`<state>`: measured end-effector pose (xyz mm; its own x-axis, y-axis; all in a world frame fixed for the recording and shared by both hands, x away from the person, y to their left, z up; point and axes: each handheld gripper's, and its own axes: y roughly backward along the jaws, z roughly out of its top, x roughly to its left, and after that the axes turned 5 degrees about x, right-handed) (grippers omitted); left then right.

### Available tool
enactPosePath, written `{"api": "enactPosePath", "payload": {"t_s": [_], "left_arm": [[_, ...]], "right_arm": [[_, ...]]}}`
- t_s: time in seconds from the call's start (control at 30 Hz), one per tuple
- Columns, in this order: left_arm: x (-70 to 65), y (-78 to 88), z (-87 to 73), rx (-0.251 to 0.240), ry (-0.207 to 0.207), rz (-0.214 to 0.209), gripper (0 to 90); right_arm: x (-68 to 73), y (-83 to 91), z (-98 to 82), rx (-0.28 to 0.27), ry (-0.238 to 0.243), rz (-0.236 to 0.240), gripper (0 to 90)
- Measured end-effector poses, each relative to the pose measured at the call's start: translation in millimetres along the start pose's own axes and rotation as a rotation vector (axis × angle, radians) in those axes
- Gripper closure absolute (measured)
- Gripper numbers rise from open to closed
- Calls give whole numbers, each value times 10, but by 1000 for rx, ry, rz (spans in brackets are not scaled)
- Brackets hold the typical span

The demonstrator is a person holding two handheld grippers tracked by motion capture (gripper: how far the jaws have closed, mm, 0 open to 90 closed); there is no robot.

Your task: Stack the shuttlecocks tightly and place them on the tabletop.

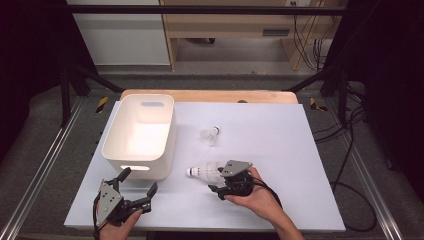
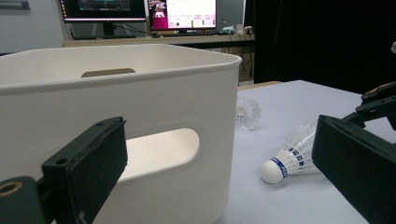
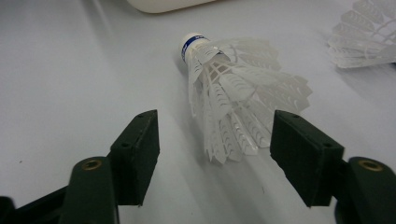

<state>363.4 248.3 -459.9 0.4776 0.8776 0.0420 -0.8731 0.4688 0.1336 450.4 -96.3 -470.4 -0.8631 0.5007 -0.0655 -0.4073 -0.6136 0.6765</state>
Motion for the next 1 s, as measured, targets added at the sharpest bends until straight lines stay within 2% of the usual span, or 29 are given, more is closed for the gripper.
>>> {"api": "enactPosePath", "payload": {"t_s": [0.2, 0.37, 0.43, 0.5, 0.63, 1.0], "left_arm": [[3, 5, -35, 12, 1, 2, 35], [29, 30, -43, 8, 26, 16, 34], [37, 28, -43, 8, 34, 19, 34], [40, 29, -35, 6, 37, 20, 34], [34, 43, -31, 3, 35, 15, 34], [47, 48, -52, 5, 45, 8, 29]], "right_arm": [[23, 3, -55, 2, -9, -26, 208], [-19, 56, -107, 1, -61, -56, 152], [-28, 112, -139, -29, -101, -56, 148], [-23, 167, -181, -37, -106, -73, 132], [-49, 275, -285, -58, -156, -85, 104], [-279, 498, -392, -184, -246, -125, 64]]}}
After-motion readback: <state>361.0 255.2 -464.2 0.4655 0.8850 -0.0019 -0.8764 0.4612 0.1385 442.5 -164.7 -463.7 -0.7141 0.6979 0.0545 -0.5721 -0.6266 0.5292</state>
